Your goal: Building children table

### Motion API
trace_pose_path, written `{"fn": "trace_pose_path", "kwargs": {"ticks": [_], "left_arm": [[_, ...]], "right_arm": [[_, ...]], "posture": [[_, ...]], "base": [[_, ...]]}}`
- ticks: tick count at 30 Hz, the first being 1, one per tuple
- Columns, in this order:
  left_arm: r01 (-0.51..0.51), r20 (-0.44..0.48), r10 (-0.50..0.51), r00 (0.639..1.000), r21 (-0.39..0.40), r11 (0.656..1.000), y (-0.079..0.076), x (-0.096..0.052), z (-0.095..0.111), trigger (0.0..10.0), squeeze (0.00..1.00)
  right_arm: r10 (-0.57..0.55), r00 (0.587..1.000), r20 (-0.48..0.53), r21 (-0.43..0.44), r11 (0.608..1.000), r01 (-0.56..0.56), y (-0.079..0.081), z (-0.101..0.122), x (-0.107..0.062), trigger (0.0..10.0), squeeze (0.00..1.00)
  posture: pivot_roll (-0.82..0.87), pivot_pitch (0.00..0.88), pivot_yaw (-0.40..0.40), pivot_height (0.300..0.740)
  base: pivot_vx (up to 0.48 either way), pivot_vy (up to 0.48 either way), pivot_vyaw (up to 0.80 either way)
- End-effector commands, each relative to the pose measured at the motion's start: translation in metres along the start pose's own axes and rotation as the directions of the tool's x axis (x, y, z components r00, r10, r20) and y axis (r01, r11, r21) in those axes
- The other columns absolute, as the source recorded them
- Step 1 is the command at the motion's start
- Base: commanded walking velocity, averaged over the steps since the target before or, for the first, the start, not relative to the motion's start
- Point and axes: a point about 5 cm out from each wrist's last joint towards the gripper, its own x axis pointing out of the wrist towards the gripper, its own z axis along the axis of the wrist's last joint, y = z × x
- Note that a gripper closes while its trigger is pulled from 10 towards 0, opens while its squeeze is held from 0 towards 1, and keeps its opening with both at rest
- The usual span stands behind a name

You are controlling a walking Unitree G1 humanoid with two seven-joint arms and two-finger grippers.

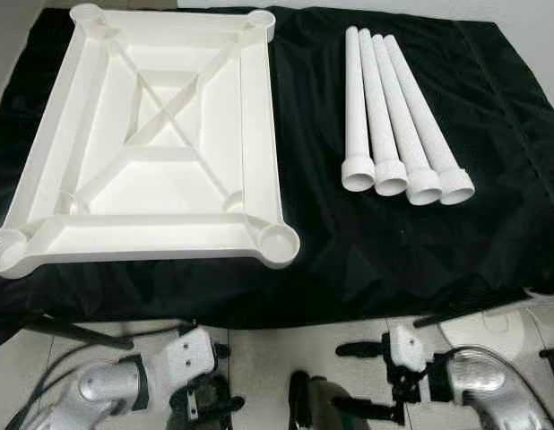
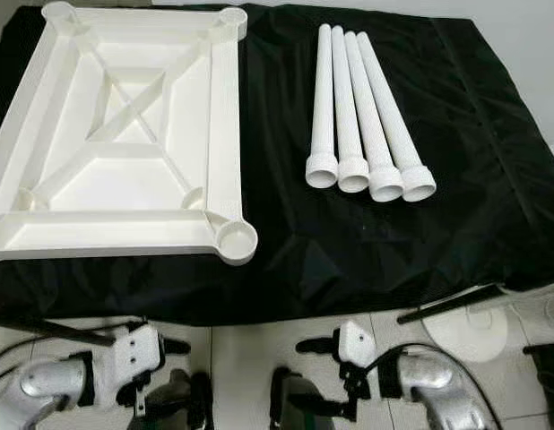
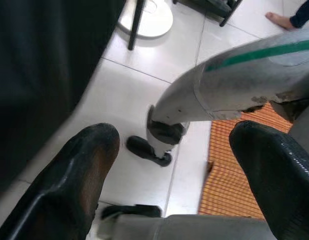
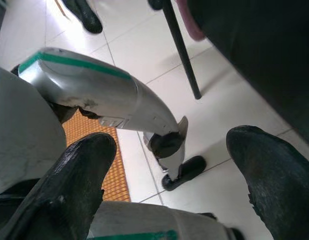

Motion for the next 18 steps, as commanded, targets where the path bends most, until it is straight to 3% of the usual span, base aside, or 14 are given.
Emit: {"fn": "trace_pose_path", "kwargs": {"ticks": [1,10,15,18], "left_arm": [[0.171,0.012,-0.171,0.985,-0.015,0.985,-0.012,-0.002,0.006,10.0,0.00],[0.122,0.122,-0.124,0.985,0.023,0.992,0.002,-0.013,0.044,10.0,0.00],[0.056,0.257,-0.064,0.964,0.040,0.998,0.022,-0.020,0.070,10.0,0.00],[0.035,0.291,-0.046,0.956,0.043,0.998,0.028,-0.022,0.077,10.0,0.00]], "right_arm": [[0.029,1.000,0.008,0.015,0.999,-0.029,0.004,0.003,-0.001,10.0,0.00],[0.007,0.998,0.058,-0.057,0.998,-0.003,-0.010,0.024,-0.002,10.0,0.00],[-0.116,0.970,0.212,-0.089,0.986,0.138,-0.034,0.059,-0.008,10.0,0.00],[-0.150,0.948,0.280,-0.086,0.980,0.180,-0.040,0.072,-0.008,10.0,0.00]], "posture": [[-0.06,0.190,-0.032,0.740],[-0.05,0.154,-0.034,0.740],[-0.05,0.129,-0.029,0.740],[-0.06,0.120,-0.029,0.740]], "base": [[0.000,0.000,0.00],[0.000,0.000,0.00],[0.000,0.000,0.00],[0.000,0.000,0.00]]}}
